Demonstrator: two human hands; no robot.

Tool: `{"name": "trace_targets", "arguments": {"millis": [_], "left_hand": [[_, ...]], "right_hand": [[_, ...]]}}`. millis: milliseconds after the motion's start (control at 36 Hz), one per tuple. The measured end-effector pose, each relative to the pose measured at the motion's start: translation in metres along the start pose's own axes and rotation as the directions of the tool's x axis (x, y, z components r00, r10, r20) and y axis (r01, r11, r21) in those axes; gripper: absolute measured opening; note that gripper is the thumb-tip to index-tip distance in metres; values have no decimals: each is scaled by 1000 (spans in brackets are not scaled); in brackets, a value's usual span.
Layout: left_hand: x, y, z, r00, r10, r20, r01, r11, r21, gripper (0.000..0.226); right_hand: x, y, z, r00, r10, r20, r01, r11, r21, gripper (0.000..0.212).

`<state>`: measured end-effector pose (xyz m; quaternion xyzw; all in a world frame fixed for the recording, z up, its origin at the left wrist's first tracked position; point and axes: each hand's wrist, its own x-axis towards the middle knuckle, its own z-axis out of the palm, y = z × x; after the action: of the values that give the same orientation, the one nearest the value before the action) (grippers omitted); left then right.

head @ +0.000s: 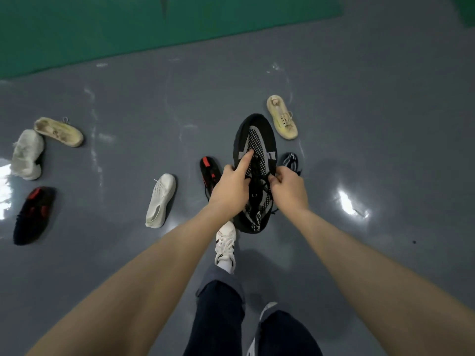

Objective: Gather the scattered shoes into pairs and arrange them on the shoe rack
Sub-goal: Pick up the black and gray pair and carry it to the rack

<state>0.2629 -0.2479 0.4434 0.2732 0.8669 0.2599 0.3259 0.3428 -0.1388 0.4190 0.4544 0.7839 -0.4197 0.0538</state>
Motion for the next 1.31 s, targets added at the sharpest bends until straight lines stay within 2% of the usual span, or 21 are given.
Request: {"name": "trace_targets", "arguments": {"millis": [139, 333, 472, 694, 889, 972, 1083, 1167, 1306], "left_hand": [[58, -2, -19, 998, -17, 54, 16, 1000, 15, 65], [104, -8, -18, 995, 24, 97, -32, 997, 74, 64], [143, -16, 11, 984, 62, 164, -74, 995, 69, 64], [189, -27, 82, 975, 132, 178, -167, 965, 200, 61], [238, -62, 153, 983, 26, 180, -51, 989, 137, 62], [254, -83, 183, 982, 41, 183, -74, 981, 180, 61], [275, -112, 219, 986, 22, 165, -60, 973, 225, 61], [290, -137, 246, 988, -34, 153, 8, 986, 168, 62], [310, -167, 281, 989, -120, 92, 114, 992, 62, 62]], "right_hand": [[48, -24, 0, 998, 56, -29, -55, 998, 24, 21], [85, -20, 11, 991, 99, -90, -99, 995, 11, 18], [111, 9, 22, 978, 152, -141, -156, 988, -19, 18], [159, 80, 40, 977, 171, -129, -167, 985, 40, 19], [212, 151, 73, 988, 157, -9, -156, 985, 67, 22], [228, 189, 95, 971, 238, 16, -238, 970, 46, 28], [251, 236, 126, 944, 330, -18, -329, 944, 13, 39], [268, 268, 144, 922, 385, -28, -386, 922, -19, 44], [296, 314, 169, 871, 489, -46, -491, 869, -62, 63]]}}
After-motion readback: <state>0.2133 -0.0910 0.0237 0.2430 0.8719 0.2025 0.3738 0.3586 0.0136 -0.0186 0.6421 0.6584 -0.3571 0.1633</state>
